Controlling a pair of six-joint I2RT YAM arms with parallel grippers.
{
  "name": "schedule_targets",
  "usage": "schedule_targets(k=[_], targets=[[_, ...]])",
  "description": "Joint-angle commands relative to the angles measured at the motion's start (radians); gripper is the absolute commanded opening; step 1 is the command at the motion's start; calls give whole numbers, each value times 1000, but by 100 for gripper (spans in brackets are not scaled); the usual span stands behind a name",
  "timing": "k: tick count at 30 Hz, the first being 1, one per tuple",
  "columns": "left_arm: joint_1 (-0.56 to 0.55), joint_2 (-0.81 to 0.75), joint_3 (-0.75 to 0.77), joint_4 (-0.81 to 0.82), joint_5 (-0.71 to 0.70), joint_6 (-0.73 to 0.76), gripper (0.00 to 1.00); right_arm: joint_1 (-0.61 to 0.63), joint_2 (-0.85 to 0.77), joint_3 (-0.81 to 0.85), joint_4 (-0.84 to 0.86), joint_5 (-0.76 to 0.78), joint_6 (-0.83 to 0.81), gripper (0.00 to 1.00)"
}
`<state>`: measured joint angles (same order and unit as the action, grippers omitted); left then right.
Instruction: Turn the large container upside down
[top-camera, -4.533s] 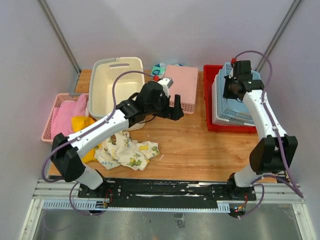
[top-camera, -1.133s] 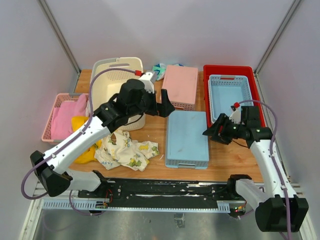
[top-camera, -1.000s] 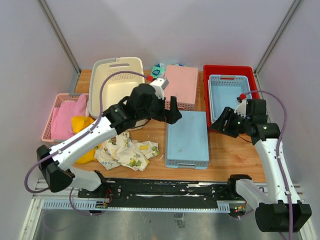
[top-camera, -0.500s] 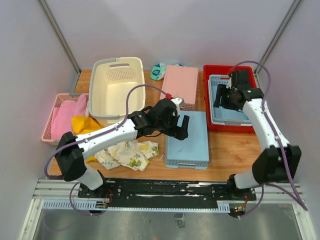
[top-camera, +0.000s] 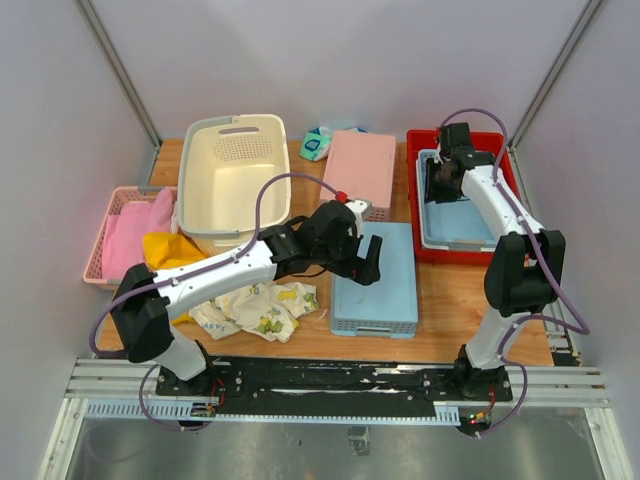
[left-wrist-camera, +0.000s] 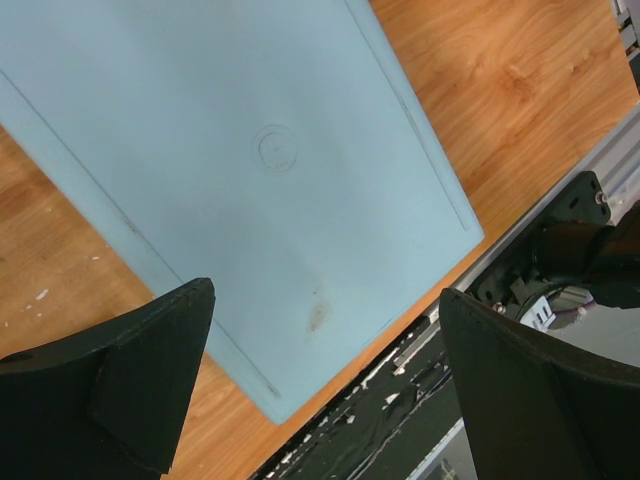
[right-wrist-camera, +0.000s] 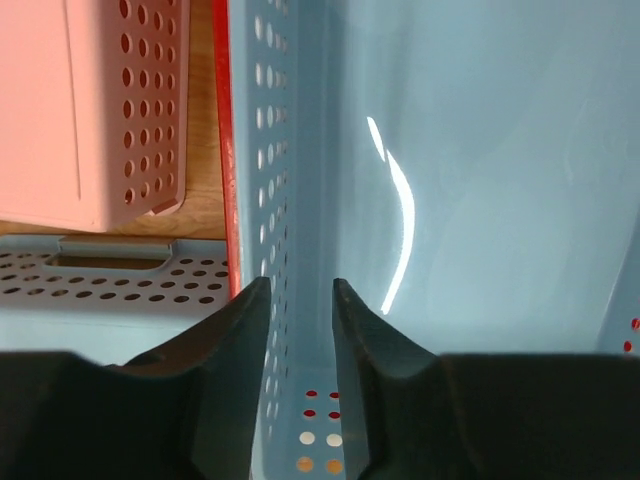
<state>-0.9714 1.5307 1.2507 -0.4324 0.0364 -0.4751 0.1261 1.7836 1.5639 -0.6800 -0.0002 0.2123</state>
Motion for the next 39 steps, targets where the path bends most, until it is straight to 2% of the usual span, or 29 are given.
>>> schedule_targets(k=[1, 4, 10, 16, 22, 27, 31, 35, 39], targets=[[-22, 31, 47, 27, 16, 14, 99, 9, 7, 23, -25, -23, -19, 38], [-25, 47, 60, 33, 21, 15, 99, 9, -5, -1, -15, -39, -12, 43], [-40, 75, 77, 50, 35, 15, 99, 9, -44, -53, 4, -53, 4, 43], [-43, 66, 79, 60, 27, 12, 99, 10, -214, -174, 76, -65, 39, 43], [-42, 7, 91, 17, -35, 21, 99, 13, -533, -387, 90, -107, 65, 45], [-27, -45, 133, -41, -117, 30, 99, 13, -757, -602, 41, -209, 133, 50], [25, -115, 130, -58, -138, 4, 99, 14, -890, -762, 43, -326, 214, 62], [59, -189, 117, -56, -187, -10, 99, 20, -952, -892, 146, -433, 304, 66], [74, -241, 113, -54, -232, -16, 99, 96, -889, -980, 282, -452, 375, 67]])
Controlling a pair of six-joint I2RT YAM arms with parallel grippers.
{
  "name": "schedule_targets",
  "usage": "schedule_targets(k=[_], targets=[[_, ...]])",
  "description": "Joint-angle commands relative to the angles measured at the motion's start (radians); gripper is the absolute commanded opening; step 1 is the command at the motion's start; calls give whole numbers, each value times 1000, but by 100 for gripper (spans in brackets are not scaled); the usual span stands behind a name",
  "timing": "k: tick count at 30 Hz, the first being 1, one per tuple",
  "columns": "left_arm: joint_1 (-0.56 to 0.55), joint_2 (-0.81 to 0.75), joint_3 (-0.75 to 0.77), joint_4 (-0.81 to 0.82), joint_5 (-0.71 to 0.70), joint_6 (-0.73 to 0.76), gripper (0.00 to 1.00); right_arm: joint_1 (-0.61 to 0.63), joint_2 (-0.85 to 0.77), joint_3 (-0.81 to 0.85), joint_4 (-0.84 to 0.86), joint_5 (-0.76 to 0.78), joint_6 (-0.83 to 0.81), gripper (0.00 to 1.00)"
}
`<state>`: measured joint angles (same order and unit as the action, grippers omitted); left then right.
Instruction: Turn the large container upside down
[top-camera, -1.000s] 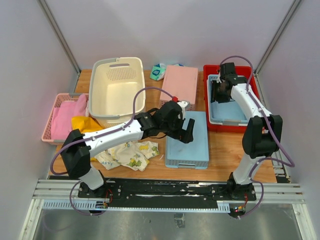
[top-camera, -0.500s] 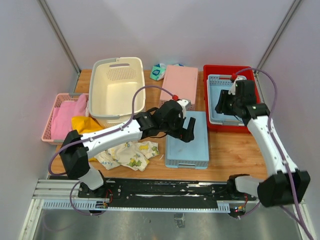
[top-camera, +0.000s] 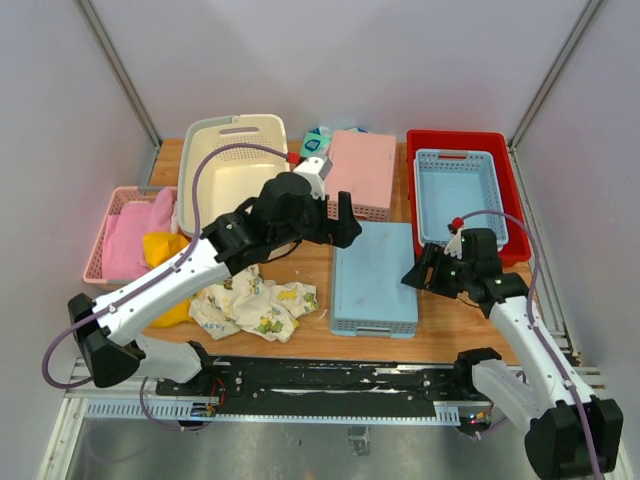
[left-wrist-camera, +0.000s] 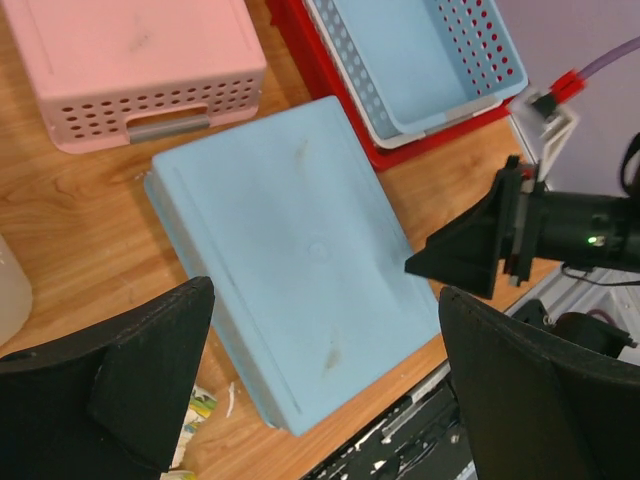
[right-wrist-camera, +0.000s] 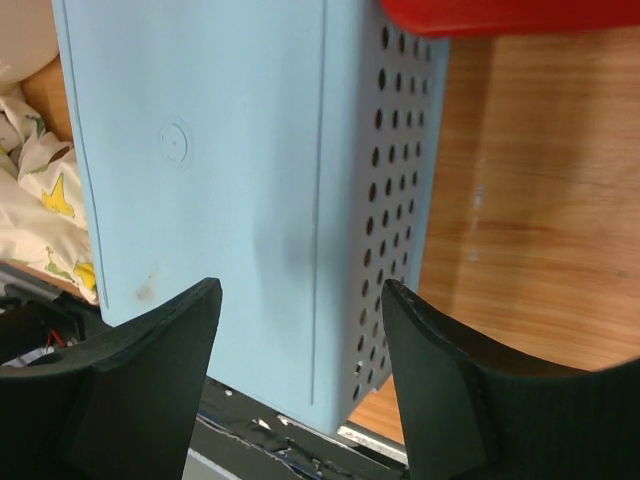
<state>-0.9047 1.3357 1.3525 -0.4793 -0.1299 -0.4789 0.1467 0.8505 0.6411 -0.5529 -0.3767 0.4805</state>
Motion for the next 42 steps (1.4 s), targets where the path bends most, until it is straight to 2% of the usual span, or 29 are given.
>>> schedule_targets(k=[1, 8, 12, 19, 25, 31, 35, 40, 42], targets=[[8, -52, 8, -5, -72, -13, 99, 117, 75, -61, 184, -63, 121, 68], [9, -76, -25, 34, -58, -23, 99, 424, 322, 34, 387, -51, 218, 69], [9, -80, -37, 50, -39, -15, 99, 480, 378, 126, 302, 19, 177, 69], [9, -73, -36, 49, -34, 17, 99, 407, 263, 273, -7, 274, -42, 76], [9, -65, -31, 69, -17, 29, 99, 161, 222, 361, -33, 262, -127, 77], [9, -46, -31, 78, 24, 26, 99, 101, 455, 549, 2, 423, -176, 75], [9, -46, -52, 97, 49, 19, 99, 71, 605, 656, 44, 469, -200, 67], [9, -45, -78, 121, 73, 5, 99, 44, 774, 750, 53, 455, -222, 60], [9, -43, -84, 124, 87, 3, 99, 39, 824, 780, 53, 453, -229, 54]])
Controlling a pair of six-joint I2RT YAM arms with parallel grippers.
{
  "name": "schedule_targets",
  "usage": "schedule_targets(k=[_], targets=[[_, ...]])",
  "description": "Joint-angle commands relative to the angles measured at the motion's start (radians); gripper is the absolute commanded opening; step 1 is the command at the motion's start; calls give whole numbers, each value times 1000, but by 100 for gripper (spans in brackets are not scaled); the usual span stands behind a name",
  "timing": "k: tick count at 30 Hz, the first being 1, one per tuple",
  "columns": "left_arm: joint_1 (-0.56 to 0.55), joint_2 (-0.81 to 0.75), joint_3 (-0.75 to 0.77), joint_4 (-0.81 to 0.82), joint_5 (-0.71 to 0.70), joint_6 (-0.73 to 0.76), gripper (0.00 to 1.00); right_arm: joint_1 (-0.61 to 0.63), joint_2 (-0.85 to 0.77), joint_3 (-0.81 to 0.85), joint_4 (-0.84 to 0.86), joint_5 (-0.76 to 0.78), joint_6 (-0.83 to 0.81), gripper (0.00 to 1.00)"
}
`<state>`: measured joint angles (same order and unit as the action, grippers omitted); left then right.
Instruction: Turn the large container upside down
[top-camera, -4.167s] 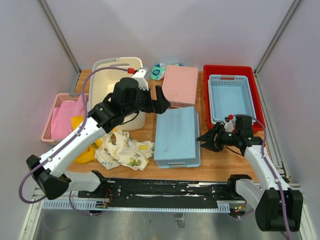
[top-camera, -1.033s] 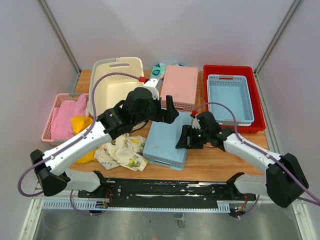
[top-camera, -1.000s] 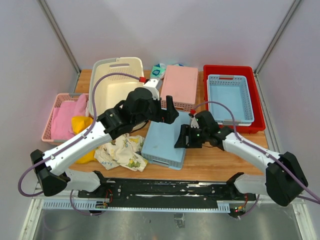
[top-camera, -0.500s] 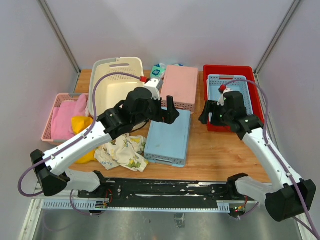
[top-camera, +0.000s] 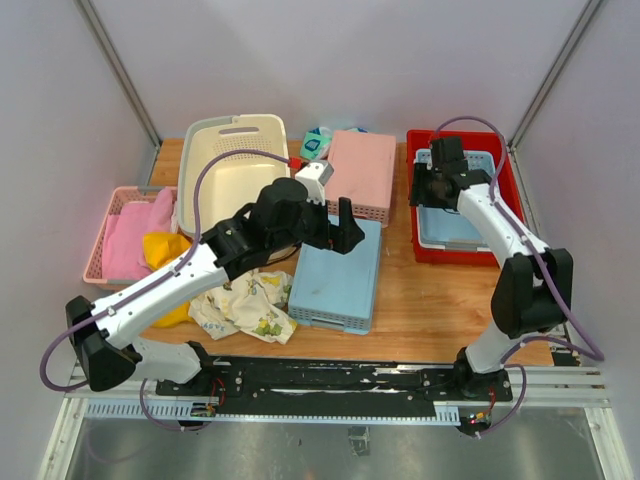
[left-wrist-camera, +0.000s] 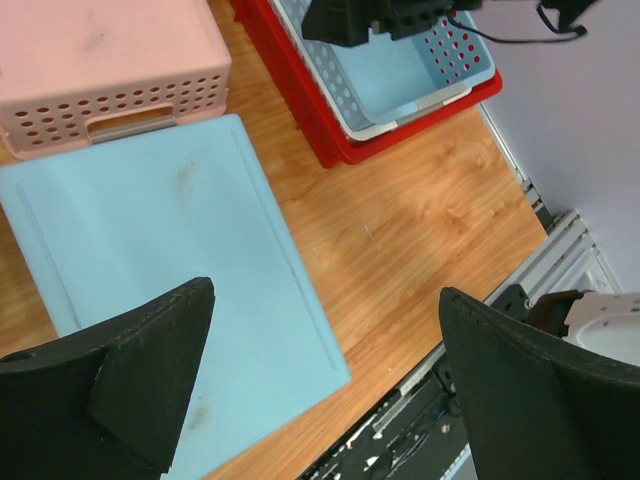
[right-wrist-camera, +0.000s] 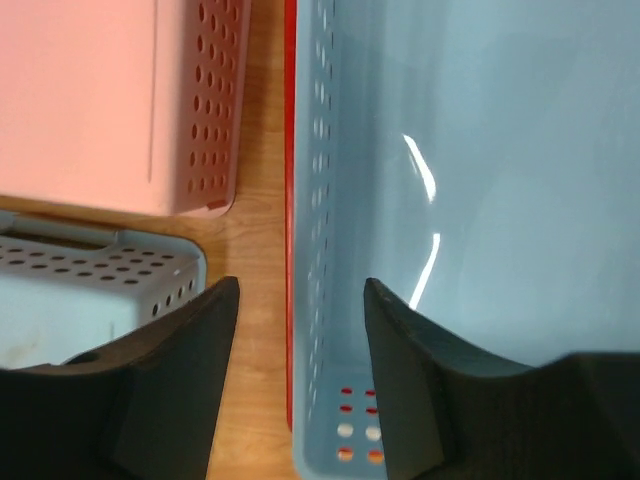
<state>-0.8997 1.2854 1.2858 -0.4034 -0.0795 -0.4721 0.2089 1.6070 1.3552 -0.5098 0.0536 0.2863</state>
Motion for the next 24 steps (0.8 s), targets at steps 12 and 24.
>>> schedule_targets(k=[12, 24], targets=[[4, 19, -2, 6, -2, 53, 99, -48, 87, 49, 42, 7, -37, 23], [4, 26, -2, 19, 10, 44, 99, -48, 149, 85, -13, 13, -77, 20]])
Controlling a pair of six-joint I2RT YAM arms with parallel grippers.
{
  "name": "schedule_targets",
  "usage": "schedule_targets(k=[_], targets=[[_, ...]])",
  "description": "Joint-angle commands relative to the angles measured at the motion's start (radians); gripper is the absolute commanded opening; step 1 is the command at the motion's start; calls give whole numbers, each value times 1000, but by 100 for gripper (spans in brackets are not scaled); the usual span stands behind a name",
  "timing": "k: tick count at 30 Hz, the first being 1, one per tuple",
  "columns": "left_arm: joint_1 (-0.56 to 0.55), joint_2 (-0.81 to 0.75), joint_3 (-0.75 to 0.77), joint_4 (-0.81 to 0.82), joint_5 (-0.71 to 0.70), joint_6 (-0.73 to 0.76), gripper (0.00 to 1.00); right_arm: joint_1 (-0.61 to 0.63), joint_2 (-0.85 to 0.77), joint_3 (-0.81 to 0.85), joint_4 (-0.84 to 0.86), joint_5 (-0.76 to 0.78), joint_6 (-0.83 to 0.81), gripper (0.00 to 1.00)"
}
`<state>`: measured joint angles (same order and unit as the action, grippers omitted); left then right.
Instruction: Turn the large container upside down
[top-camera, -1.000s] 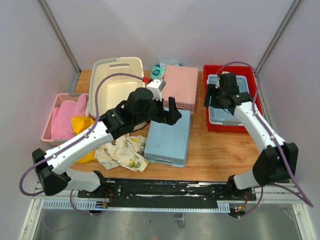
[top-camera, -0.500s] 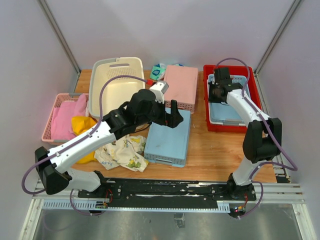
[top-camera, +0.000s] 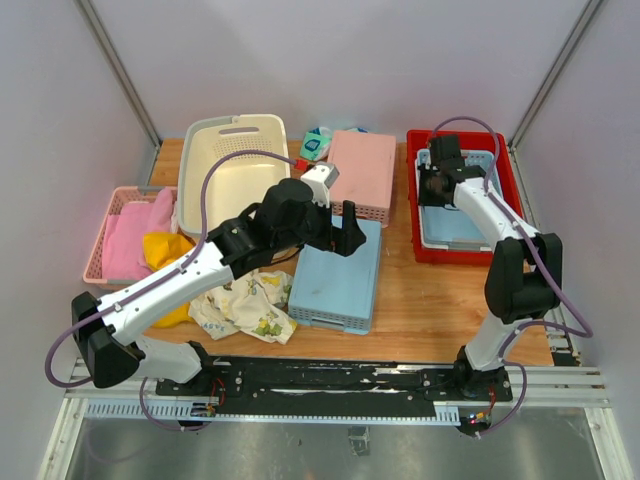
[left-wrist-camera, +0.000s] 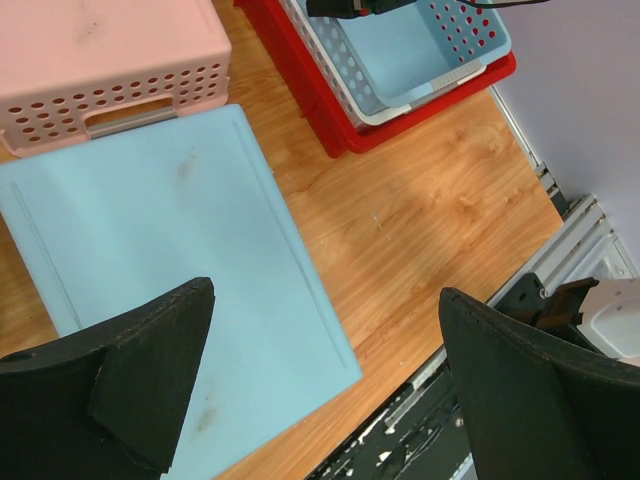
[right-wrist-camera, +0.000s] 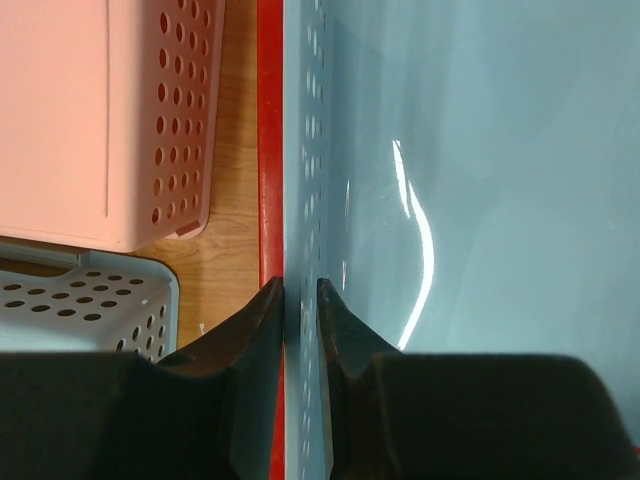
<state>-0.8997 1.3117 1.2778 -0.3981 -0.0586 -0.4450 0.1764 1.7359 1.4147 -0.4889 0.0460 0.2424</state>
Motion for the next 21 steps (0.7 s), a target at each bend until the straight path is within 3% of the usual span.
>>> schedule_targets(k=[1, 6, 8, 9, 13, 21], targets=[[4, 0, 8, 13, -13, 17, 99, -14, 22, 27, -35, 20, -37, 20], [4, 0, 0, 34, 1, -1, 99, -16, 27, 36, -52, 21, -40, 17], [4, 2, -8, 42, 17, -7, 99, -16, 25, 51, -68, 16, -46, 3], [4, 3, -4, 42, 37, -9, 99, -15, 22, 67, -81, 11, -48, 1], [5, -19, 3, 82, 93, -17, 99, -16, -52, 112, -176, 16, -51, 0], [5, 53, 66, 63, 104, -31, 99, -18, -314, 120, -196, 34, -53, 0]])
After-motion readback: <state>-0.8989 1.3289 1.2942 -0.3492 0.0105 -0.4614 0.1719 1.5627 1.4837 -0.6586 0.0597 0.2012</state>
